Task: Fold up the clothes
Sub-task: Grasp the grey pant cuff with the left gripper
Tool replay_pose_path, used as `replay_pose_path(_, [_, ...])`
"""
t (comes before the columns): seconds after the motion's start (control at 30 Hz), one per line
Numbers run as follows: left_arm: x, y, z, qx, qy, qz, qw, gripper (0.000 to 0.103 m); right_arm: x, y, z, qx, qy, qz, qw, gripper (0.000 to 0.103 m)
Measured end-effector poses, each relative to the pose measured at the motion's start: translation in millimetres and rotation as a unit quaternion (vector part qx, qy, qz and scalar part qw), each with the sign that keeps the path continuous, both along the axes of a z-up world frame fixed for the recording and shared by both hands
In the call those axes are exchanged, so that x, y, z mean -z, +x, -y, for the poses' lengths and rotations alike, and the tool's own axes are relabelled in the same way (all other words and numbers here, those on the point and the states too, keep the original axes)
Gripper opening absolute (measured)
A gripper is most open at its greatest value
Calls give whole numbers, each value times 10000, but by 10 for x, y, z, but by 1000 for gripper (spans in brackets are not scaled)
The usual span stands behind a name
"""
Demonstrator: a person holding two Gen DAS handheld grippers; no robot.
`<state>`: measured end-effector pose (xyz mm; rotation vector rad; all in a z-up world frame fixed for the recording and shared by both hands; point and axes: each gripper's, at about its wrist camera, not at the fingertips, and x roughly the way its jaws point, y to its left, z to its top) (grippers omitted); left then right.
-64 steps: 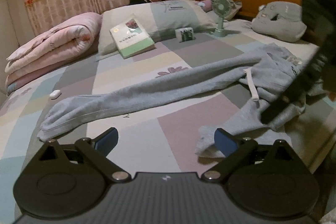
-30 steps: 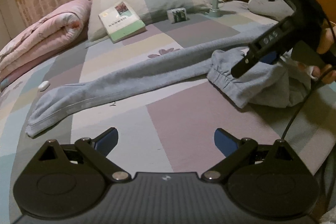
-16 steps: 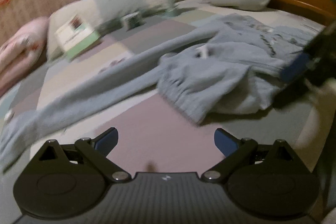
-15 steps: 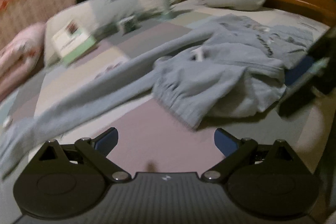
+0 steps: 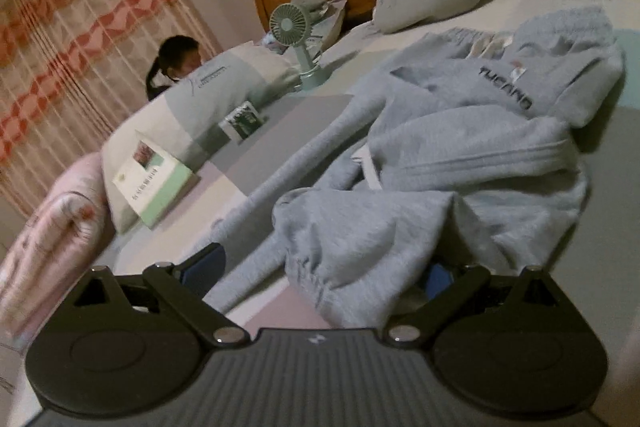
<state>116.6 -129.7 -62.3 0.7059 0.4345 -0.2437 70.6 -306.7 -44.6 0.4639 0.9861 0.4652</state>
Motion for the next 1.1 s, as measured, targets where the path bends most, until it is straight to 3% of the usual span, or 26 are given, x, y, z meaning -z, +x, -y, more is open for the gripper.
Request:
replay_pose_path(0.2, [8, 139, -10, -479, -76, 67, 9988, 98, -2, -4, -63, -114, -135, 10, 9998, 103])
replay_pose_path(0.37, [-44, 118, -16, -468, -156, 165, 9986, 98, 34, 13, -145, -192, -351, -67, 9992, 103])
replay_pose_path(0.57, [-154, 168, -174, -749, -512, 110, 9958, 98, -1, -34, -246, -316, -649, -35, 9974, 103])
replay_pose_path(0.73, [-100, 198, -79, -431, -217, 93, 9988, 98, 6, -55, -284, -366, -608, -39, 9975, 103])
replay_pose_path(1.1, [-363, 224, -371, -1057, -1127, -73, 9880, 96, -2, -127, -339, -462, -686, -48, 9966, 103])
